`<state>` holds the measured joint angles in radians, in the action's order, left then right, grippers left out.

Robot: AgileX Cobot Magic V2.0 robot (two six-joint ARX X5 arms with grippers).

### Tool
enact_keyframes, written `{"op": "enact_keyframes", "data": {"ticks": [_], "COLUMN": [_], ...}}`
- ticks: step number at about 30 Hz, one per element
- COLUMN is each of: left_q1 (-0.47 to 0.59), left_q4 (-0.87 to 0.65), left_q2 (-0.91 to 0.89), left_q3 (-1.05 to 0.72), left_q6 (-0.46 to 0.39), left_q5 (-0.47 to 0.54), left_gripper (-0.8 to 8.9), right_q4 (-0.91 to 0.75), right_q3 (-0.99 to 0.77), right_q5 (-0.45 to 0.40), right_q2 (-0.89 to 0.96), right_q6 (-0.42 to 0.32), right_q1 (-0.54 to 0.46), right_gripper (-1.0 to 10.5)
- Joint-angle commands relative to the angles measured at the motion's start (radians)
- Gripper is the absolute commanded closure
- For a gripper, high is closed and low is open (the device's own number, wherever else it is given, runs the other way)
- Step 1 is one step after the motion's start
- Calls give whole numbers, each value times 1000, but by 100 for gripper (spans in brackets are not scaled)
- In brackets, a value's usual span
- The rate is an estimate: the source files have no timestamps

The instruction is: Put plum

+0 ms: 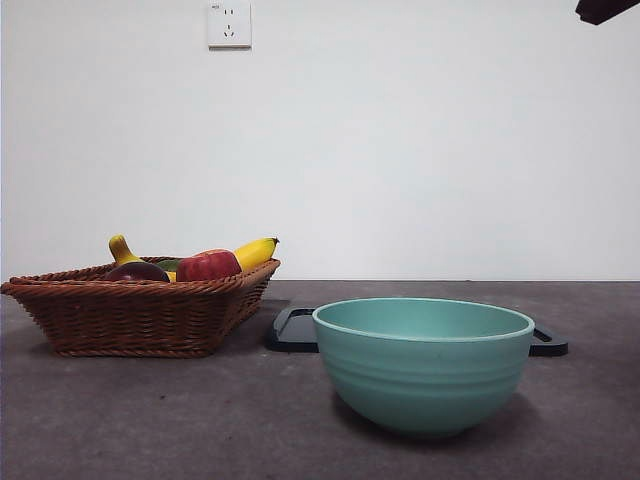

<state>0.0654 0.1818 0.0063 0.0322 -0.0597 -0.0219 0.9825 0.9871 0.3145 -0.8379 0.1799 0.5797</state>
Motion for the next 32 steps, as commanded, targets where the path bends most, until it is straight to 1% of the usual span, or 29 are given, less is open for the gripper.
{"op": "enact_keyframes", "data": {"ticks": [1,25,27,28,30,32], "left_q1": [3,3,3,3,3,3], "left_q4": [8,8,8,8,8,8], "left_q2": [-1,-1,-1,-1,-1,-1], "left_q3": [-20,-20,-20,-20,-20,-20], "left_q6": [11,11,11,11,11,11], "left_q5": [4,4,4,4,4,4], "left_gripper": [804,804,804,804,804,804], "right_q4": [-10,-10,-10,-9,-11,-30], "right_q3": [15,15,15,15,15,12], "right_q5": [0,-6,-38,-53,-53,-53], "right_q2": [-3,3,14,26,51,87], "right_q6": [-8,-15,-39,-65,-93,-108], "right_q1": [6,1,-24,-49,-97,-168], "right_gripper": [942,941,941,941,941,941]}}
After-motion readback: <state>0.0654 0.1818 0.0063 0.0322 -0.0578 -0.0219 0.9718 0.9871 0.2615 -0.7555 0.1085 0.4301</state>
